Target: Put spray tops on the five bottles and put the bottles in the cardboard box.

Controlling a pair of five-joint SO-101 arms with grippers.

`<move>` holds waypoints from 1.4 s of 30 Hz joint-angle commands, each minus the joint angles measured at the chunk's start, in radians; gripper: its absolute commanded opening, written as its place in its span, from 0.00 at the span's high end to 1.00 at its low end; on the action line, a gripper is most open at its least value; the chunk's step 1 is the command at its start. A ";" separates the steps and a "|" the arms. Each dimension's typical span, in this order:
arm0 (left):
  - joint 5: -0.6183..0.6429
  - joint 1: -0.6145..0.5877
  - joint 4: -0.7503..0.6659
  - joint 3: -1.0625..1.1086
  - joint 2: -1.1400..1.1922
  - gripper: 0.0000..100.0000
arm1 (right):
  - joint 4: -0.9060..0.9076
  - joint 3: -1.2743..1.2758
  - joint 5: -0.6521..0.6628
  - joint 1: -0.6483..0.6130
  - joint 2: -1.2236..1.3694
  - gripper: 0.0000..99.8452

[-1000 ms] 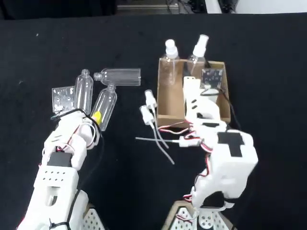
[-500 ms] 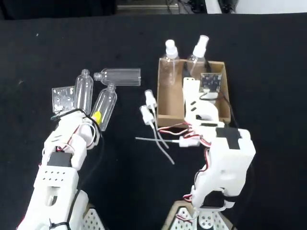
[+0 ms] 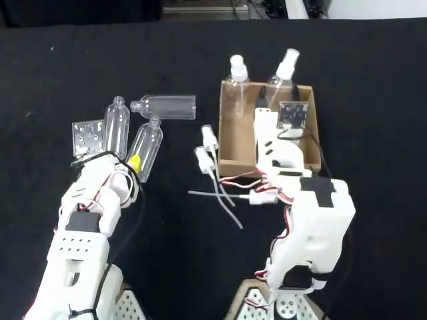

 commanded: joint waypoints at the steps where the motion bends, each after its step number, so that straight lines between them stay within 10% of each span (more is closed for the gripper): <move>1: 0.002 -0.010 -0.021 -0.005 -0.017 0.84 | -0.026 -0.012 0.000 -0.014 -0.010 0.81; 42: 0.002 -0.012 -0.020 -0.005 -0.017 0.84 | -0.018 0.079 0.000 -0.011 -0.094 0.70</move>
